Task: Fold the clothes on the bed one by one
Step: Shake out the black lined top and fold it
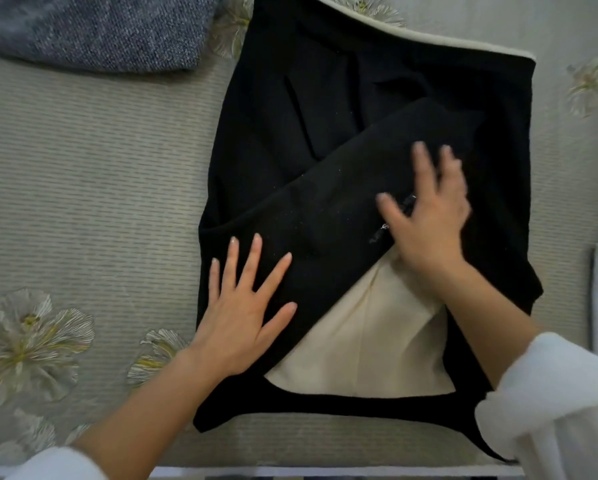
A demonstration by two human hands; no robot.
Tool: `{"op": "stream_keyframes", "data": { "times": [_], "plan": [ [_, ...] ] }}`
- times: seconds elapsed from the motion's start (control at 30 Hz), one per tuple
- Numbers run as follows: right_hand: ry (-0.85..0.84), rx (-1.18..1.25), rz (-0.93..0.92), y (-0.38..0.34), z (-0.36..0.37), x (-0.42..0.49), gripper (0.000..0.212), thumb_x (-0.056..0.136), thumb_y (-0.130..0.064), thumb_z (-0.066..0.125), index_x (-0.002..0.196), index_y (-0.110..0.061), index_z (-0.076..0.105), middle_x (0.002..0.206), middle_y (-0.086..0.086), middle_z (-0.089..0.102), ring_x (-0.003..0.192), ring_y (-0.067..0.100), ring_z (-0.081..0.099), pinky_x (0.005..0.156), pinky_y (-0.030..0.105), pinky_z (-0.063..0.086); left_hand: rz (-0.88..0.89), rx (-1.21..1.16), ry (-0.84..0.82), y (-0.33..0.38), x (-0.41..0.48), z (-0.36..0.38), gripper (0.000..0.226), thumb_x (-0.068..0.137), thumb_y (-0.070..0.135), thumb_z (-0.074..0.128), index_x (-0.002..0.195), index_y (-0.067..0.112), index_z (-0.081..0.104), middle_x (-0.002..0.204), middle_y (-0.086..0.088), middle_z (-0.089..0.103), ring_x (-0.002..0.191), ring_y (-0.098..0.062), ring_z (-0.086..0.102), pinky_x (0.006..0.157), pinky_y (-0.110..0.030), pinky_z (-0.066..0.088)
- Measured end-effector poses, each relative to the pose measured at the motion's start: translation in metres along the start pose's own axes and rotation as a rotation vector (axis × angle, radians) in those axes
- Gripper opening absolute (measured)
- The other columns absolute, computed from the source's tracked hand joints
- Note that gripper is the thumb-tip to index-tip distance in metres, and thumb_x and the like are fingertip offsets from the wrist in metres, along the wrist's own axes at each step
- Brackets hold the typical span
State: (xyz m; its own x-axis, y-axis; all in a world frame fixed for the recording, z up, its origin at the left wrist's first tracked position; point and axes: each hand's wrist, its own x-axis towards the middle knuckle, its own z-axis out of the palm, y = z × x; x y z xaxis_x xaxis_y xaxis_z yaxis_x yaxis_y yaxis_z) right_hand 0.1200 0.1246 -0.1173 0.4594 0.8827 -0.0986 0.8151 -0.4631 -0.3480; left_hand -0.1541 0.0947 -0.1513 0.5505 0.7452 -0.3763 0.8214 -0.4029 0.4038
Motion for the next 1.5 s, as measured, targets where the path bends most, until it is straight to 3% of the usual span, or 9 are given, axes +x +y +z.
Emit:
{"op": "stream_keyframes", "data": {
  "times": [0.13,0.33,0.53,0.7,0.87,1.07,1.2,1.3,1.5],
  "plan": [
    [-0.359,-0.224,-0.062,-0.006,0.04,-0.006,0.07,0.092,-0.068,0.026,0.151,-0.042,-0.002,0.161,0.006,-0.014,0.146,0.028,-0.017,0.117,0.044,-0.009,-0.013,0.125,-0.005,-0.003,0.001,0.018,0.079,0.085,0.074,0.02,0.15,0.041,-0.009,0.158,-0.006,-0.022,0.142,-0.032,-0.028,0.112,-0.055,-0.01],
    [-0.353,-0.396,-0.073,-0.002,0.055,-0.007,0.072,0.089,-0.072,0.01,0.148,-0.039,-0.017,0.159,0.009,-0.021,0.145,0.033,-0.02,0.114,0.045,-0.015,-0.016,0.174,0.074,-0.002,0.003,0.027,0.081,0.084,0.07,0.03,0.153,0.032,0.01,0.161,-0.013,-0.001,0.146,-0.038,-0.01,0.112,-0.06,0.002],
    [-0.416,-0.307,-0.103,-0.005,0.035,-0.01,0.07,0.093,-0.066,0.022,0.152,-0.037,-0.002,0.161,0.006,-0.013,0.147,0.028,-0.016,0.117,0.044,-0.01,-0.018,0.185,0.086,0.0,0.002,0.029,0.079,0.085,0.069,0.027,0.152,0.032,0.008,0.161,-0.012,-0.002,0.146,-0.035,-0.009,0.113,-0.057,-0.001],
    [-0.217,-0.119,-0.233,0.051,-0.028,-0.073,0.067,0.092,-0.063,0.031,0.152,-0.036,0.014,0.162,-0.004,0.006,0.148,0.012,-0.005,0.117,0.034,-0.003,-0.031,0.066,0.057,-0.004,-0.011,0.031,0.07,0.088,0.071,0.009,0.146,0.044,-0.019,0.155,0.007,-0.03,0.139,-0.014,-0.035,0.11,-0.04,-0.024],
    [-0.428,-0.224,-0.03,0.122,-0.048,-0.18,0.09,0.083,-0.075,0.026,0.149,-0.029,-0.014,0.161,-0.003,-0.012,0.145,0.009,-0.02,0.117,0.033,-0.01,0.106,-0.037,-0.032,0.006,-0.052,0.041,0.069,0.086,0.074,0.008,0.143,0.05,-0.02,0.152,0.018,-0.032,0.141,-0.009,-0.031,0.112,-0.041,-0.024],
    [-0.647,-0.411,-0.241,0.145,-0.025,-0.233,0.108,0.084,-0.062,0.043,0.135,-0.018,-0.042,0.151,0.003,-0.038,0.141,0.016,-0.033,0.116,0.035,-0.016,0.27,0.155,-0.111,0.019,-0.071,0.049,0.093,0.075,0.073,0.028,0.145,0.041,-0.025,0.152,0.004,-0.038,0.14,-0.017,-0.034,0.116,-0.049,-0.011],
    [-0.568,-0.411,-0.226,0.141,-0.021,-0.233,0.096,0.087,-0.033,0.047,0.145,-0.013,-0.028,0.158,0.008,-0.024,0.144,0.018,-0.024,0.12,0.036,-0.008,0.237,0.289,-0.136,0.028,-0.075,0.051,0.107,0.081,0.055,0.051,0.14,0.034,-0.036,0.153,-0.004,-0.035,0.139,-0.022,-0.035,0.117,-0.045,-0.011],
    [-0.491,-0.358,-0.199,0.138,-0.02,-0.23,0.074,0.096,-0.018,0.04,0.152,-0.013,-0.007,0.162,0.007,-0.005,0.149,0.018,-0.004,0.119,0.031,0.005,0.175,0.338,-0.072,0.046,-0.076,0.053,0.097,0.095,0.022,0.048,0.138,0.038,-0.038,0.159,-0.01,-0.018,0.146,-0.03,-0.017,0.118,-0.045,0.007],
    [-0.562,-0.18,-0.051,0.129,-0.058,-0.202,0.052,0.094,-0.018,0.045,0.145,-0.022,0.035,0.132,0.009,0.056,0.114,0.03,0.055,0.09,0.038,0.044,0.085,0.399,-0.156,0.082,-0.071,0.022,0.069,0.091,0.0,0.046,0.147,0.034,0.023,0.154,-0.012,0.028,0.135,-0.032,0.039,0.096,-0.04,0.047]
  ]
}}
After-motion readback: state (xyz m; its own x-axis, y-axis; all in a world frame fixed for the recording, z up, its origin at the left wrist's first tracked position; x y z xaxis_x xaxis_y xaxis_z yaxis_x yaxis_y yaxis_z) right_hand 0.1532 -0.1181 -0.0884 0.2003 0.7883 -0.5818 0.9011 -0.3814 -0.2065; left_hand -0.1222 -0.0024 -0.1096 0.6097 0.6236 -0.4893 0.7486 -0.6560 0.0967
